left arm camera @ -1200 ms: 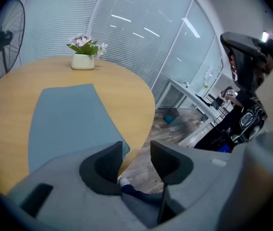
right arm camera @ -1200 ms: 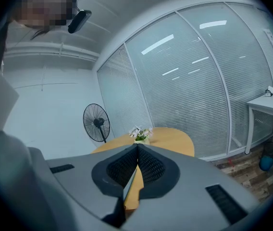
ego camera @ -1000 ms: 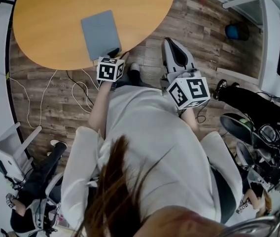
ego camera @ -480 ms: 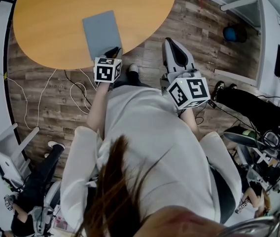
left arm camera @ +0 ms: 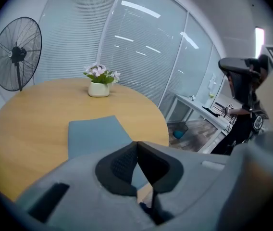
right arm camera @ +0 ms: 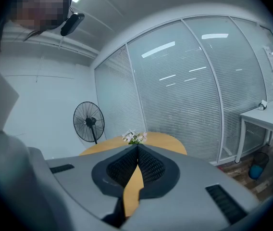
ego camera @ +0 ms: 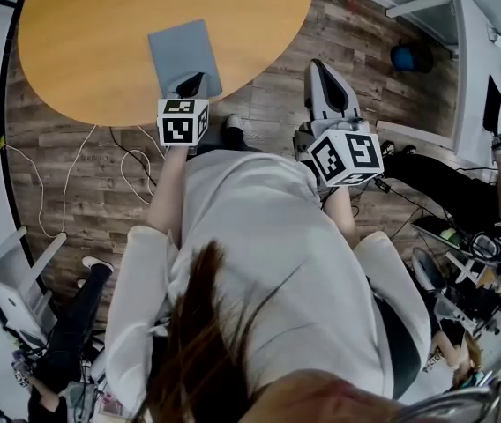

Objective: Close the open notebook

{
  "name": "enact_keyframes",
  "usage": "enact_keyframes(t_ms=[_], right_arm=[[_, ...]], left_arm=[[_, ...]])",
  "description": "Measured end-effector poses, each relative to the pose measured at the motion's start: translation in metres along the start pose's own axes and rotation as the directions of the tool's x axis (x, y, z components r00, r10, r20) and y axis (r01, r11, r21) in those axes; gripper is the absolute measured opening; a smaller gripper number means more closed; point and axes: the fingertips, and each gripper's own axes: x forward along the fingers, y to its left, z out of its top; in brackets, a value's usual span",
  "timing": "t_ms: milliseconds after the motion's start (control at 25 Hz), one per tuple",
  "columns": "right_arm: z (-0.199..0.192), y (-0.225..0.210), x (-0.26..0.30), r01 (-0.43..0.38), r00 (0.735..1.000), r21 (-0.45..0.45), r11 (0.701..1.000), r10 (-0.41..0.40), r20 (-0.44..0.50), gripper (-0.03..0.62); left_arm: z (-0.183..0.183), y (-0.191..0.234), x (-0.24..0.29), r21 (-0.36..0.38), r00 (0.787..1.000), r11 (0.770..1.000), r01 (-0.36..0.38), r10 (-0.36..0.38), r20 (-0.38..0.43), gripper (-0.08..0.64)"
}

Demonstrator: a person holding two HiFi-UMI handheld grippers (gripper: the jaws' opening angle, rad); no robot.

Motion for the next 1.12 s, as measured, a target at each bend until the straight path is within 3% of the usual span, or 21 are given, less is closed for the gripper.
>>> enact_keyframes(t_ms=[320, 640, 840, 1120], right_arm=[[0.009, 0.013, 0.010, 0.035, 0.999, -0.004, 0.999, -0.035, 0.009, 0.003], [0.015, 0.036, 0.023, 0.039, 0.999, -0.008, 0.999, -0.039, 0.030, 0.003], [0.017, 0.057, 0.037, 0.021, 0.999, -0.015, 1.000, -0.020, 0.041, 0.003], [0.015, 0.099, 0.049, -0.012, 0.998, -0.026, 1.000, 0.013, 0.058, 0.003]], left_arm=[[0.049, 0.017, -0.026, 0.012, 0.995, 1.000, 0.019, -0.020, 0.099, 0.015], [0.092, 0.041, -0.062, 0.026, 0.975, 1.000, 0.007, -0.012, 0.223, 0.015], [0.121, 0.058, -0.093, 0.032, 0.949, 0.999, -0.003, -0.007, 0.315, 0.015], [0.153, 0.084, -0.157, 0.042, 0.895, 0.999, -0.030, 0.008, 0.446, 0.015]])
